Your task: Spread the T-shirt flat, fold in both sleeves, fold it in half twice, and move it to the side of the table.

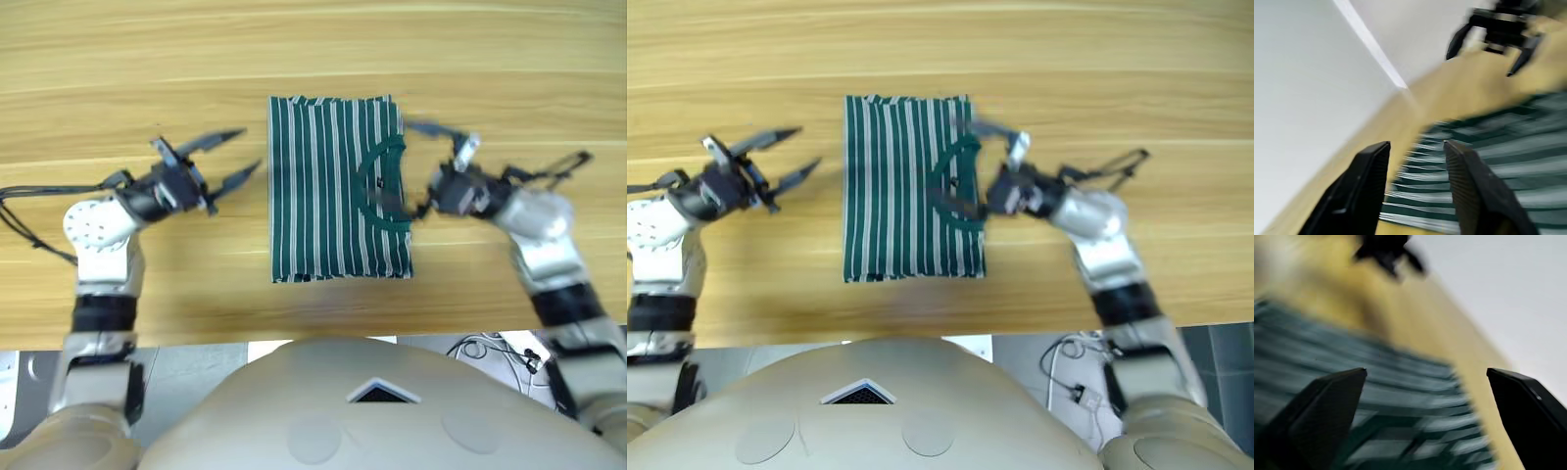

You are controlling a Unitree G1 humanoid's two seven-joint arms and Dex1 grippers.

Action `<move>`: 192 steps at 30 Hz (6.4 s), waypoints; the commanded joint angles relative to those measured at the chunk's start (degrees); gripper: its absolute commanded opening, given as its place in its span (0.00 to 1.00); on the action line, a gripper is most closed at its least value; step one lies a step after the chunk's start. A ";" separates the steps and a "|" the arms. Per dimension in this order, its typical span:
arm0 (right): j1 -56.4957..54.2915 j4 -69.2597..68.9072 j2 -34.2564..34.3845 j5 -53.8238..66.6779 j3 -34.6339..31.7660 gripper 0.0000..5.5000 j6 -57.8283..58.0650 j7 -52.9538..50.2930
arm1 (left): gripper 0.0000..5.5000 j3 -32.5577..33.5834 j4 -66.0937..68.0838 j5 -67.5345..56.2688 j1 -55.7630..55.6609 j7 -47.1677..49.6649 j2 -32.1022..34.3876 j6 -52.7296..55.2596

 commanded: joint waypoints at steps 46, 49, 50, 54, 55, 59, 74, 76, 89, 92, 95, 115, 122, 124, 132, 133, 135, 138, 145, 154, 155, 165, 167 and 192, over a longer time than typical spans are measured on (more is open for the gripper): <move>7.20 -2.21 -3.31 -31.16 7.81 0.14 7.44 -7.22 | 0.29 -17.53 2.28 30.99 0.15 11.55 8.06 -1.04; 7.64 -2.91 -3.58 -30.83 7.48 0.05 7.42 -7.27 | 0.21 -18.42 2.36 30.45 -0.03 11.49 8.19 -1.55; 7.74 -3.12 -3.62 -30.72 7.40 0.03 7.43 -7.32 | 0.18 -18.68 2.22 30.21 0.00 11.41 8.27 -1.67; 7.72 -3.37 -3.42 -30.46 7.42 0.02 7.44 -7.46 | 0.07 -19.35 1.85 28.97 0.16 10.70 8.85 -2.21; 7.70 -3.39 -3.36 -30.39 7.45 0.02 7.39 -7.47 | 0.05 -19.44 1.60 28.57 0.34 10.51 9.05 -2.29; 7.83 -3.97 -3.19 -29.98 7.32 0.02 7.28 -7.66 | 0.04 -20.06 -0.31 25.46 1.69 9.07 10.76 -3.27; 19.29 -19.06 -10.87 -17.17 -2.29 0.02 1.04 -7.51 | 0.04 -13.84 -7.20 14.21 10.24 8.76 19.21 -7.01; 21.00 -20.40 -11.38 -15.55 -3.82 0.02 0.15 -7.65 | 0.04 -13.64 -7.45 12.98 10.85 8.64 19.56 -7.69; -4.14 -9.59 3.94 -28.92 -2.19 0.02 16.62 -13.18 | 0.04 -8.96 10.62 22.43 -11.59 21.01 5.58 -1.82; -9.26 -4.61 5.87 -30.91 -0.92 0.02 18.21 -13.98 | 0.04 -9.61 16.25 33.82 -19.04 29.52 1.60 -0.90; -12.17 -1.27 7.23 -33.13 0.16 0.02 19.03 -15.30 | 0.04 -10.87 19.03 38.77 -23.17 33.36 -1.10 -1.36; -25.04 24.31 17.30 -42.15 7.22 0.20 24.77 -28.82 | 0.15 -23.77 61.11 54.46 -45.17 53.99 -15.64 -2.67; -27.21 25.00 20.47 -32.07 -1.14 0.39 31.07 -30.69 | 0.34 -14.54 65.91 42.18 -50.08 54.16 -18.20 0.91; -28.77 27.47 22.34 -28.80 -3.00 0.45 32.37 -31.12 | 0.39 -11.80 66.51 38.37 -51.35 53.23 -19.20 1.63; -34.37 31.32 27.22 -12.86 -11.61 0.69 33.78 -29.34 | 0.61 -14.75 54.53 30.19 -41.14 31.96 -16.37 -9.46; -34.02 29.59 27.43 -11.93 -11.32 0.72 33.31 -28.46 | 0.63 -15.53 51.92 28.92 -39.03 28.58 -15.32 -10.19; -33.75 26.35 28.00 -10.80 -10.28 0.79 32.01 -27.02 | 0.69 -16.95 47.34 28.19 -35.59 24.12 -13.43 -10.57; -34.94 24.90 29.06 -11.59 -8.42 0.88 31.07 -26.79 | 0.77 -17.56 44.44 30.07 -34.00 23.26 -12.47 -8.87; -37.94 27.24 33.06 -19.11 1.24 0.98 27.70 -27.79 | 0.95 -20.49 47.35 43.70 -37.29 34.25 -11.71 -4.93; -49.56 47.64 39.51 -23.75 6.21 0.98 20.14 -32.23 | 0.98 -24.22 31.57 27.70 -26.59 18.30 -6.45 -7.22; -50.78 49.90 40.12 -24.03 6.25 0.98 19.51 -32.95 | 0.98 -24.07 29.21 24.77 -25.42 15.89 -5.27 -6.71; -57.52 69.18 45.45 -26.85 7.82 0.98 15.00 -38.45 | 0.98 -14.72 26.03 18.74 -29.14 19.74 -8.00 -0.23; -57.57 70.40 45.68 -26.88 7.88 0.98 14.30 -38.72 | 0.98 -13.89 27.45 21.90 -30.85 23.53 -9.40 0.61; -60.01 79.23 44.92 -29.88 8.11 0.98 17.06 -46.09 | 0.98 -31.32 43.62 57.63 -33.67 43.74 -7.29 -0.91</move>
